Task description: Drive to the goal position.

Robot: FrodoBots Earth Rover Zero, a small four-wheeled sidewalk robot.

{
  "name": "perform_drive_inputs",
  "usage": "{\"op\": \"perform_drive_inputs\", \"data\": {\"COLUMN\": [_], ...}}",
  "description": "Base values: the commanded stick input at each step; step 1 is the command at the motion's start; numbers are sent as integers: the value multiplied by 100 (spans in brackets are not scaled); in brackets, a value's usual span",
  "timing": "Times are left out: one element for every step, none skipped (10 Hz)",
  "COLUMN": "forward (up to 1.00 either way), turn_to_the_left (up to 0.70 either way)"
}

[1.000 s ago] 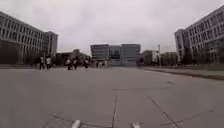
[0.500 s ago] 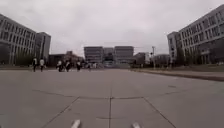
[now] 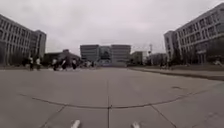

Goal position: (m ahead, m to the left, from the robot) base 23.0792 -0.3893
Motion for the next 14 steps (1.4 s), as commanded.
{"op": "perform_drive_inputs", "data": {"forward": [100, 100, 100, 100, 100, 100, 100, 100, 100, 100, 100, 100, 100, 100], "turn_to_the_left": [0, 0, 0, 0, 0, 0, 0, 0, 0, 0, 0, 0, 0, 0]}}
